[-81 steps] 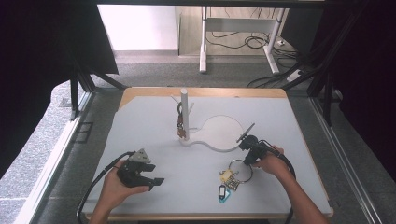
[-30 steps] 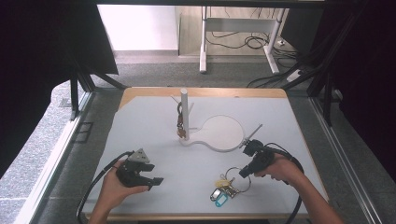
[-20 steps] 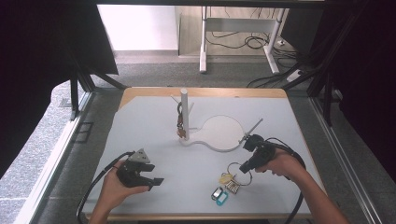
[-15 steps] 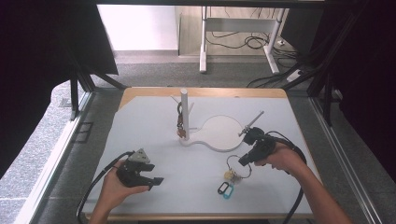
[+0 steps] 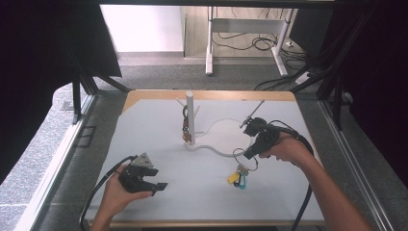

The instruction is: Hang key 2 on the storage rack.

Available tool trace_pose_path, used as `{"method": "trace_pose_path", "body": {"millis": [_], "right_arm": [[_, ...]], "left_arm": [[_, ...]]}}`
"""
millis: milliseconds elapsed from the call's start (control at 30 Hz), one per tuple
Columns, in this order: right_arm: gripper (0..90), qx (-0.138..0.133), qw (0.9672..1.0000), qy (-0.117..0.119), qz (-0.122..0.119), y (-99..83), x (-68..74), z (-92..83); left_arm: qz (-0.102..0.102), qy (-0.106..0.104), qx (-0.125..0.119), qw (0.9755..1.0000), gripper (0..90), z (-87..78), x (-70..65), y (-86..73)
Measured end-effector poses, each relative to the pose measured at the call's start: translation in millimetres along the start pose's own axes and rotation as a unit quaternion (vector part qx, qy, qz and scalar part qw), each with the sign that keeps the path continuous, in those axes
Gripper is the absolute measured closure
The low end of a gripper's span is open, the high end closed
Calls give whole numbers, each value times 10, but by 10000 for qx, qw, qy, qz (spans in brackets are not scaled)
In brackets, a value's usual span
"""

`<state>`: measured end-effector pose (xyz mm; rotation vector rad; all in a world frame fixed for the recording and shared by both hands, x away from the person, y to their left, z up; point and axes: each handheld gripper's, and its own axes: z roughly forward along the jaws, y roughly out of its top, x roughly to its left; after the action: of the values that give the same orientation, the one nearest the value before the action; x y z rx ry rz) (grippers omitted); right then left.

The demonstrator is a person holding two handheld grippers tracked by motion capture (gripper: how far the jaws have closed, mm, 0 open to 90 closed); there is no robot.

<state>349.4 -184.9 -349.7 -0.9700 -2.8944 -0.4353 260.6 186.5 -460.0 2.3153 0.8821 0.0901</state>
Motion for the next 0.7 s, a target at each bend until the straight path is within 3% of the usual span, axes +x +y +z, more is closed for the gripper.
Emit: {"method": "trace_pose_path", "body": {"millis": [400, 700], "right_arm": [[872, 14, 10000, -63, 3, 129, -36, -82], [872, -131, 9998, -114, -19, 255, -47, -226]], "left_arm": [[30, -6, -17, 10000, 364, -14, 12, -4], [30, -18, -25, 10000, 364, -18, 12, -4]]}}
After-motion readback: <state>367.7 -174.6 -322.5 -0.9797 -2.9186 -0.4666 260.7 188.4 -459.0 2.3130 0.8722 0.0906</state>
